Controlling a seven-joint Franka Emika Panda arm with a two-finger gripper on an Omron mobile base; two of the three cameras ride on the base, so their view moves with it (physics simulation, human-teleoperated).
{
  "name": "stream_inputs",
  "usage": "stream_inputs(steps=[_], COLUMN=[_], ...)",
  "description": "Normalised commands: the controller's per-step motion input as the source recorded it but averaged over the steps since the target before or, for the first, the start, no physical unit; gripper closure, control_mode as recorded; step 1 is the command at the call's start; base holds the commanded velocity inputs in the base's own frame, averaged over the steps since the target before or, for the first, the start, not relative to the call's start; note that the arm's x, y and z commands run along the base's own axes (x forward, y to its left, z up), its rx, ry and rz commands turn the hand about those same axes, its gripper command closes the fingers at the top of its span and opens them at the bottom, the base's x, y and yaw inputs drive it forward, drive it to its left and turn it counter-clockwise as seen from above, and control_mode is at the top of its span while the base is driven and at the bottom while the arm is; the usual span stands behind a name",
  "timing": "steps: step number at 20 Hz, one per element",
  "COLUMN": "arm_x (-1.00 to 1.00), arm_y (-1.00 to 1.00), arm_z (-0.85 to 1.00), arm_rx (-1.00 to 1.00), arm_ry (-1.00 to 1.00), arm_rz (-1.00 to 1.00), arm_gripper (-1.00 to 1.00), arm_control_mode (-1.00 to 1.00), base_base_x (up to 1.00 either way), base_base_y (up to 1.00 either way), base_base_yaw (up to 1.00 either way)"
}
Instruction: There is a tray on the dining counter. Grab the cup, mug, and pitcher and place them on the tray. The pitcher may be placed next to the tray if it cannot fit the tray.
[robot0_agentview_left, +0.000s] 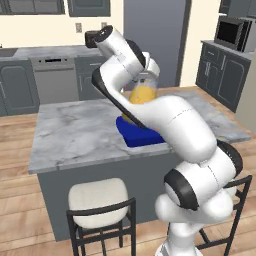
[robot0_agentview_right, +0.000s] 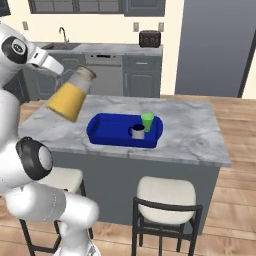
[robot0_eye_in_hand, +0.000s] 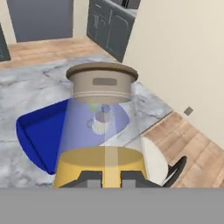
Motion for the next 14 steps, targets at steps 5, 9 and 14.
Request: stream_inputs(steps=[5,9,14], arm_x=[0.85,0.90,0.88], arm_y=[0.01,0.00,0.00], arm_z=[-0.03,-0.09,-0.17], arm_rx=[0.00,0.00,0.00], arm_ry=[0.00,0.00,0.00], arm_rz=[-0.56,-0.53,-0.49], arm_gripper=[1.00,1.00,1.00], arm_control_mode=[-1.00,-1.00,-1.00], base_base_x=[0.00,0.00,0.00], base_base_y=[0.00,0.00,0.00], base_base_yaw=[0.00,0.00,0.00])
